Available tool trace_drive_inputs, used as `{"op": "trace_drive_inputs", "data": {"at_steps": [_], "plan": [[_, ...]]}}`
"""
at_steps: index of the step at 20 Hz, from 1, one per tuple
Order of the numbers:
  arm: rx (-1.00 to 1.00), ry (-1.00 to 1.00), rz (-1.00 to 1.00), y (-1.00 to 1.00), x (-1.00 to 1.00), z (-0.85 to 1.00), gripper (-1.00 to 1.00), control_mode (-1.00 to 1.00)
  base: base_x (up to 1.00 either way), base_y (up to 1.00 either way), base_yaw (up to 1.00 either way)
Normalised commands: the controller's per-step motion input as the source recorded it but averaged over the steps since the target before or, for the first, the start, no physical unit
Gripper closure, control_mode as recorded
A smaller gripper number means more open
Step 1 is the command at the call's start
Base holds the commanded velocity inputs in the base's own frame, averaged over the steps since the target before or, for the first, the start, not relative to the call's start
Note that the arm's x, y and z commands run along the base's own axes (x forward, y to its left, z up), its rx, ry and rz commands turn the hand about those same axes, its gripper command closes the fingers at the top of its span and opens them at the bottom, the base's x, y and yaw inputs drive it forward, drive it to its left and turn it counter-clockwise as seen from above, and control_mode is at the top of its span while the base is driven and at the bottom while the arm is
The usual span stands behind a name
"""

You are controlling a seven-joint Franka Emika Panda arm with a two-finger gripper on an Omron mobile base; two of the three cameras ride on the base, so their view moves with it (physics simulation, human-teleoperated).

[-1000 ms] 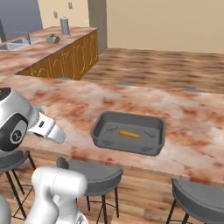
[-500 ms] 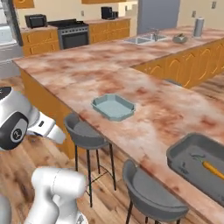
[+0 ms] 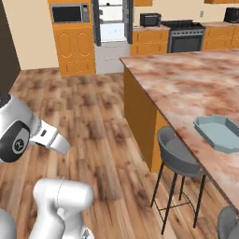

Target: Place the cold items (lime and carrot) from the fridge in one tupperware on the dining counter. Place the warm items (hot dog and kebab skewer) in the stove area in another tupperware.

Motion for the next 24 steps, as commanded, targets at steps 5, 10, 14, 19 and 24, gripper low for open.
{"op": "trace_drive_inputs", "data": {"at_steps": [5, 10, 14, 19, 24], "plan": [[0.00, 0.00, 0.00, 0.00, 0.00, 0.00, -1.00, 1.00, 0.89, 0.91, 0.07], [0.00, 0.00, 0.00, 0.00, 0.00, 0.00, -1.00, 1.00, 1.00, 0.80, -0.08], [0.00, 0.00, 0.00, 0.00, 0.00, 0.00, -1.00, 1.00, 1.00, 0.84, -0.27], [0.00, 0.00, 0.00, 0.00, 0.00, 0.00, -1.00, 1.00, 1.00, 0.90, -0.32], [0.00, 0.00, 0.00, 0.00, 0.00, 0.00, -1.00, 1.00, 1.00, 0.92, -0.29]]}}
